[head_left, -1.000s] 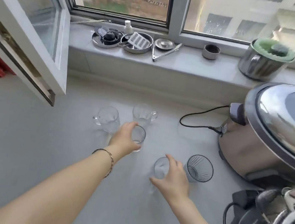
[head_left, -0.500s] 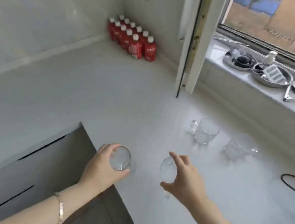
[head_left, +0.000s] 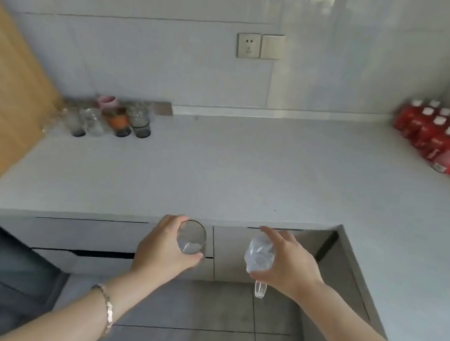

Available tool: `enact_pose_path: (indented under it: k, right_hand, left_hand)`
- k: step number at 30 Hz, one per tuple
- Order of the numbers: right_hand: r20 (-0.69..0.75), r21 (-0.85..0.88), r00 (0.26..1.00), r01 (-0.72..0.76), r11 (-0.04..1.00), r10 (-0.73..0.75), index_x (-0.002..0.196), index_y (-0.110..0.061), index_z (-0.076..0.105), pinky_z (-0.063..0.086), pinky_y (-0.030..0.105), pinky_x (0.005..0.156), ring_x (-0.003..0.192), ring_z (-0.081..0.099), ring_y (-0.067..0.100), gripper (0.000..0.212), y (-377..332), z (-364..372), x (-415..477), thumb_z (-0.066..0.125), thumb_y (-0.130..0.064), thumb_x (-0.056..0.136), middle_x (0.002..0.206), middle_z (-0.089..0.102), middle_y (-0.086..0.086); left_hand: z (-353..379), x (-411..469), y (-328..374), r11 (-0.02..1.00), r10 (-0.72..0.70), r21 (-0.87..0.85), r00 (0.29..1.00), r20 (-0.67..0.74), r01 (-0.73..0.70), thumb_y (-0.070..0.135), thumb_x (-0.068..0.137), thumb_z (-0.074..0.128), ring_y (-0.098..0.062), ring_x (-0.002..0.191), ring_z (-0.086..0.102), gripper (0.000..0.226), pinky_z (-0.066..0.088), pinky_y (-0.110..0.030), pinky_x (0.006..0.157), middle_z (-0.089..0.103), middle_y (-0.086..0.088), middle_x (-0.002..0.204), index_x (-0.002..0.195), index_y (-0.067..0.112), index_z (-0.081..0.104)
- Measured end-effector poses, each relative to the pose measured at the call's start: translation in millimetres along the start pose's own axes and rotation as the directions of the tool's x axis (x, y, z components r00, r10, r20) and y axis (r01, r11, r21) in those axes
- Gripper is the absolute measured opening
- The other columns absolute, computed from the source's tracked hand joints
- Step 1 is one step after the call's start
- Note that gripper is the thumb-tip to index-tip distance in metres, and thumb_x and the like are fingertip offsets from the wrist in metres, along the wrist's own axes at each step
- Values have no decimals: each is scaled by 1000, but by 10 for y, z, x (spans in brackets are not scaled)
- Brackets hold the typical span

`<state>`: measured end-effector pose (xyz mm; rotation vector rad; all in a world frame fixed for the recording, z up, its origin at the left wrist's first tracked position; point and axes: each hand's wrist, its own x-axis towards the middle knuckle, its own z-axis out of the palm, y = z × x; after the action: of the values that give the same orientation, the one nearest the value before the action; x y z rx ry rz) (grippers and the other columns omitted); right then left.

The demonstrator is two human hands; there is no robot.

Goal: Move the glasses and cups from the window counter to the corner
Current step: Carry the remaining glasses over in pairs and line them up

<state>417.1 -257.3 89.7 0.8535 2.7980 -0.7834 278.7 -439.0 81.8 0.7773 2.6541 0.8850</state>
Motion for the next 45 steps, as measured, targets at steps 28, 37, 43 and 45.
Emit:
enact_pose_path:
  k: [28,37,43,45]
  right_hand:
    - [251,-126,912,364,923,-325,143,-34,26,47,27,91,117,53,17,92,-4519,1277,4108,76,-44,67,136,43,-5]
    - [220,-86,954,227,970,-204,144,-34,24,46,25,93,118,52,14,92,-5212,1856,4628,74,-45,67,137,41,-7]
    - [170,-33,984,68,997,-62,144,-28,20,47,29,95,120,51,20,96,-5604,2258,4873,76,-44,67,138,43,-2]
    - [167,-40,985,51,998,-43,142,-26,23,45,30,96,122,50,21,92,-5719,2373,4991,75,-42,69,139,41,-2]
  left_hand:
    - [-3238,3102,-3795,888,-457,-60,864,-210,456,28,69,77,-20,119,52,74,45,-31,94,48,-2,132,134,18,43]
    - [-3430,4167,-4787,886,-463,-77,883,-80,458,21,74,73,-23,123,50,74,43,-30,99,45,-7,140,139,12,38]
    - [-3381,4509,-5090,904,-423,-66,906,-13,422,18,76,73,-23,130,44,74,37,-29,107,44,-9,141,140,9,37]
    - [-3357,4555,-5148,907,-415,-74,910,-4,414,19,78,71,-22,133,42,74,34,-28,108,41,-9,144,142,10,35]
